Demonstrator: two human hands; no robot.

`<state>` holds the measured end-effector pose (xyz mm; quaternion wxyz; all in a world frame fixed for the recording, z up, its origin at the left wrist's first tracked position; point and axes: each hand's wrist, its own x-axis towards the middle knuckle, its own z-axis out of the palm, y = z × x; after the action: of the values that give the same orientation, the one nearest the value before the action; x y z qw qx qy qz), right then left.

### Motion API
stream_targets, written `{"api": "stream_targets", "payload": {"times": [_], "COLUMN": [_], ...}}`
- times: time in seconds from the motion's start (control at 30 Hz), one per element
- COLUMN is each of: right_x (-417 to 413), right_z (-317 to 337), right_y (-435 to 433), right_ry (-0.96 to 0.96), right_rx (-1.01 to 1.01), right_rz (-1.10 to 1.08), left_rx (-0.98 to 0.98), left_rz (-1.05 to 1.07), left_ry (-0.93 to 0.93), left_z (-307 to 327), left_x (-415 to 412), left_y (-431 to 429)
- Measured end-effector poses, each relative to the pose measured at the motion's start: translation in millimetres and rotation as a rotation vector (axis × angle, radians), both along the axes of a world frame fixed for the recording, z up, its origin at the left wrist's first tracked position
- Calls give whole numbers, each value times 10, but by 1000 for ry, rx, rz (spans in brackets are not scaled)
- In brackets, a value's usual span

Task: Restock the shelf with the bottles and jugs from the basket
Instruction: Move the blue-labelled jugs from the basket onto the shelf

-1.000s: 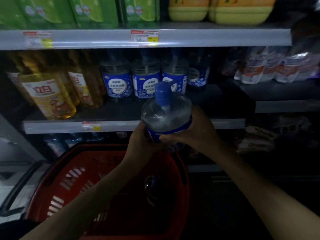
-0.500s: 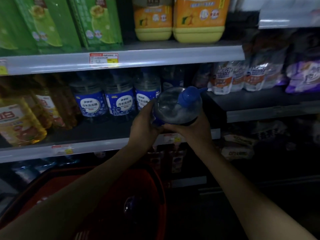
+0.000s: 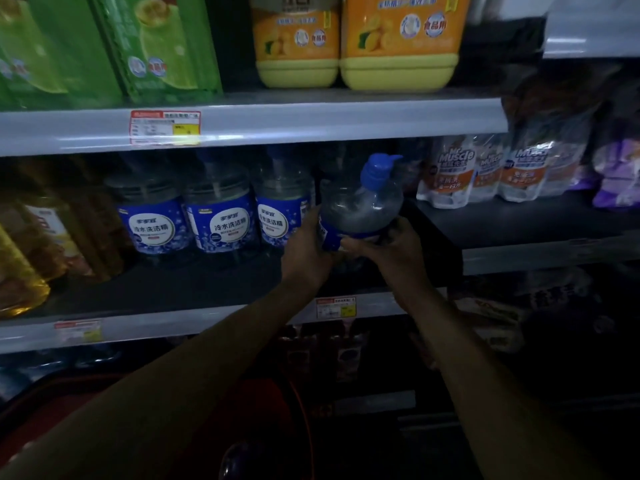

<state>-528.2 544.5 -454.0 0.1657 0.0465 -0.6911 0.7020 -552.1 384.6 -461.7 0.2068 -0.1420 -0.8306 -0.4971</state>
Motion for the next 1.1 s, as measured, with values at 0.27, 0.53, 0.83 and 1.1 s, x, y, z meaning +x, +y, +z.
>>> {"api": "stream_targets", "payload": {"times": [0.27,0.53,0.83,1.1], "right_x": [-379,-597,-641,-206], "right_z": [-88,-81,-227,-166], "right_y": [80,29,-61,-81], "right_ry": [-16,7,-77,-242], "right_rx": [-106,-104,12,129], "right_rz": [9,44,-101,-147], "left_rx": [126,235,263,190], "left_rz": [3,88,142,88], "left_ry": [-16,-27,-142,-282], "left_z": [-70,-125,-63,-43], "left_x": [-304,-408,-394,-40], "left_y": [232,391,452,220]}}
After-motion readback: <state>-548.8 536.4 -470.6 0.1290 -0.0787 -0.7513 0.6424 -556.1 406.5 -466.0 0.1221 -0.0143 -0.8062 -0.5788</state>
